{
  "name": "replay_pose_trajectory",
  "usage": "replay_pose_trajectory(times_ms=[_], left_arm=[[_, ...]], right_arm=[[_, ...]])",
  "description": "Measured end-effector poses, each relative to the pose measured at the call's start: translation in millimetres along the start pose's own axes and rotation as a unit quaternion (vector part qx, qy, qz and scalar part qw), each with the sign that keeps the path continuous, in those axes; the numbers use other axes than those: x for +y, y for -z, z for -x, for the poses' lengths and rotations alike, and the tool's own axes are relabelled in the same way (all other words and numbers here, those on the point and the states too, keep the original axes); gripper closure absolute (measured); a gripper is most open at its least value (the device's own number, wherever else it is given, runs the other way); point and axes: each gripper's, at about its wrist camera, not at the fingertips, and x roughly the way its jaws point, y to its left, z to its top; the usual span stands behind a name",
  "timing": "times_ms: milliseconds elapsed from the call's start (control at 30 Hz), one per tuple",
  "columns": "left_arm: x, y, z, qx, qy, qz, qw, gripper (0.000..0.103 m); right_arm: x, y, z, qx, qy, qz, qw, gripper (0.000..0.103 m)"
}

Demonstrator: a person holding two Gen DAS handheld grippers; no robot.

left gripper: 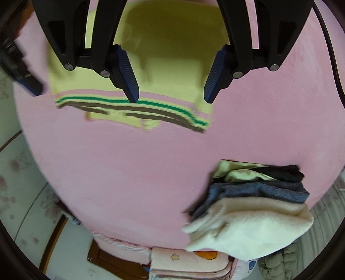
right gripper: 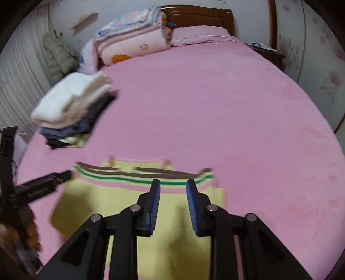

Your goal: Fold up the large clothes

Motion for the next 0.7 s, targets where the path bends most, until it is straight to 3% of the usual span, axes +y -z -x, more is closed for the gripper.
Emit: replay_pose_trajectory(times_ms=[100, 233, 400, 500, 600, 700], left_arm=[[-8.5, 11.8, -5.1, 0.006, 0.022, 0.007, 0.9997, 0.042], [-7.3, 30.4, -31.6, 0.036, 0.001, 0.0, 0.9993, 0.042], [0.3, 37.6, -43.0, 0.023, -0.024, -0.055, 0.9979, 0.042], [7.1, 38.3, -43.6, 0.018, -0.021, -0.065, 0.9975, 0.042], [9.5, 37.8, -43.1, 0.019, -0.018, -0.066, 0.9975, 0.042], [4.8, 38.5, -40.3, 0.023, -0.022, -0.069, 0.9971, 0.041]], right_arm=[[22.1, 9.6, -11.4, 0.016, -0.021, 0.007, 1.0, 0.078], [38.3, 26.2, -37.3, 0.043, -0.015, 0.024, 0.999, 0.078], [7.6, 41.9, -54.6, 0.06, 0.057, 0.027, 0.996, 0.078], [-18.0, 43.5, -46.0, 0.048, 0.045, 0.014, 0.998, 0.083], [-27.0, 44.4, -38.0, 0.043, 0.093, 0.021, 0.995, 0.08], [-37.8, 45.7, -33.7, 0.047, 0.076, -0.005, 0.996, 0.079]])
